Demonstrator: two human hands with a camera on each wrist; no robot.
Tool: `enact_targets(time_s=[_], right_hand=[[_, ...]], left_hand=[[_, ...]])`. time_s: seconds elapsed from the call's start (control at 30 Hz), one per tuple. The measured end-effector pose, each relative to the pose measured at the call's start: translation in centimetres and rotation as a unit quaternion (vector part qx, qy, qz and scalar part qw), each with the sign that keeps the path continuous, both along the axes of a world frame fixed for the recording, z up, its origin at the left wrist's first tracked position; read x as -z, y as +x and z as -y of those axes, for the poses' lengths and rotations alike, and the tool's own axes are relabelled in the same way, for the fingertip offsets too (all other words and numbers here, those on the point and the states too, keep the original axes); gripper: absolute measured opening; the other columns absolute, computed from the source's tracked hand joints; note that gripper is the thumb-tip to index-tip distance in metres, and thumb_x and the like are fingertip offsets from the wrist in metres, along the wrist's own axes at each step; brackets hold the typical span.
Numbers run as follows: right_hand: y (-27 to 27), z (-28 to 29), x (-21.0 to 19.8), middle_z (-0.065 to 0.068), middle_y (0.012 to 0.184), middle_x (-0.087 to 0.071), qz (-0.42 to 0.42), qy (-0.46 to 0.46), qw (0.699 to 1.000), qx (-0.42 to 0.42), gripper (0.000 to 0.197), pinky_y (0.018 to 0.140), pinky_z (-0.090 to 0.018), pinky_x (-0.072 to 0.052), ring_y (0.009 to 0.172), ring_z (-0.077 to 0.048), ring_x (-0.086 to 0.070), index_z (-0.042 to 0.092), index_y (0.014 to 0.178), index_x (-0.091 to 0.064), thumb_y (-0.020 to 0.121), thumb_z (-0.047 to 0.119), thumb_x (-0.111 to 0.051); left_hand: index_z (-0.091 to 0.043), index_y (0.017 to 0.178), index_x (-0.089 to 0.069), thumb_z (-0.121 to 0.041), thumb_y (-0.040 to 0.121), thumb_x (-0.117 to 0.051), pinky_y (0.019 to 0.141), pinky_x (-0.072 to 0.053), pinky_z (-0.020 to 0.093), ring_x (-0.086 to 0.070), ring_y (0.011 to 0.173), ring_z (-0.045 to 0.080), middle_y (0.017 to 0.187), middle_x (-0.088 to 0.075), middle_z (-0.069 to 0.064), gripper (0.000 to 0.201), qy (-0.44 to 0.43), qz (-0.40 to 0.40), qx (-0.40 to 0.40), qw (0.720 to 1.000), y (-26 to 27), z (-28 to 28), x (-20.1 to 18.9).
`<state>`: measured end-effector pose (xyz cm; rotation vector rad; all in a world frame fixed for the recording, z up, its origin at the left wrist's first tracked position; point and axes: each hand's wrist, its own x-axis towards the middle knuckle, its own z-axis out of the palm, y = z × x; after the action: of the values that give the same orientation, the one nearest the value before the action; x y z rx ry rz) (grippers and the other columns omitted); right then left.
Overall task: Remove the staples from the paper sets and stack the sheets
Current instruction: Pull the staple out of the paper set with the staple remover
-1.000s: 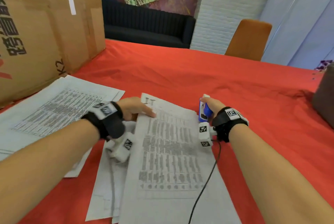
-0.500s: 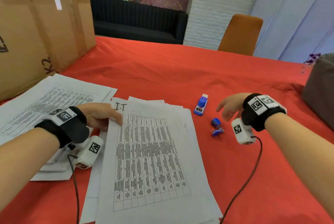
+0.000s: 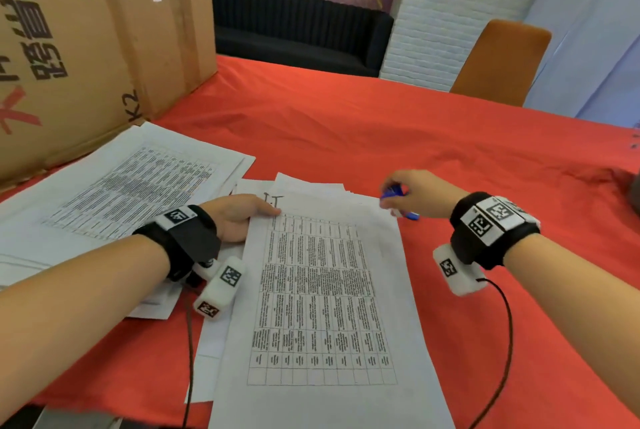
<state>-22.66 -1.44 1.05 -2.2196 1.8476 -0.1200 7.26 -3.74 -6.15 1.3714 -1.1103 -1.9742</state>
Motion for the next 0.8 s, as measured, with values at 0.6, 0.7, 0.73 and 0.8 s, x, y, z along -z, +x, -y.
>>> enact_targets(time_s=[0.6, 0.7, 0.73, 0.8], right_hand=[[14.0, 2.8, 2.2, -0.004, 0.114, -0.051, -0.195, -0.041, 0.954, -0.224, 0.040, 0.072, -0.027, -0.040, 0.087, -0.018, -0.050, 0.010, 0.123, -0.057, 0.087, 0.024, -0.068], [14.7, 2.5, 2.2, -0.003, 0.112, -0.051, -0.216, -0.048, 0.946, -0.235, 0.034, 0.069, -0.030, -0.041, 0.083, -0.018, -0.050, 0.010, 0.119, -0.060, 0.088, 0.021, -0.067], [15.0, 2.4, 2.3, -0.004, 0.110, -0.051, -0.227, -0.050, 0.942, -0.241, 0.031, 0.068, -0.031, -0.041, 0.081, -0.018, -0.049, 0.009, 0.116, -0.061, 0.088, 0.020, -0.066], [15.3, 2.2, 2.3, -0.004, 0.108, -0.051, -0.240, -0.054, 0.937, -0.247, 0.027, 0.068, -0.032, -0.045, 0.080, -0.018, -0.050, 0.009, 0.113, -0.063, 0.088, 0.020, -0.065]], left_hand=[[-0.001, 0.111, -0.058, -0.010, 0.097, -0.045, 0.075, -0.058, 0.038, -0.071, 0.078, 0.026, 0.096, -0.068, 0.017, 0.020, 0.009, -0.074, -0.021, 0.997, 0.4, 0.6, 1.1], [0.001, 0.104, -0.058, -0.008, 0.097, -0.043, 0.072, -0.059, 0.036, -0.070, 0.077, 0.026, 0.093, -0.068, 0.017, 0.019, 0.007, -0.069, -0.020, 0.997, 0.4, 0.5, 1.0], [0.001, 0.104, -0.058, -0.008, 0.098, -0.042, 0.071, -0.059, 0.036, -0.069, 0.077, 0.025, 0.092, -0.067, 0.017, 0.018, 0.007, -0.064, -0.022, 0.998, 0.4, 0.5, 0.9], [0.002, 0.109, -0.055, -0.007, 0.097, -0.043, 0.072, -0.059, 0.037, -0.068, 0.079, 0.026, 0.095, -0.066, 0.017, 0.020, 0.010, -0.057, -0.026, 0.998, 0.5, 0.5, 0.9]])
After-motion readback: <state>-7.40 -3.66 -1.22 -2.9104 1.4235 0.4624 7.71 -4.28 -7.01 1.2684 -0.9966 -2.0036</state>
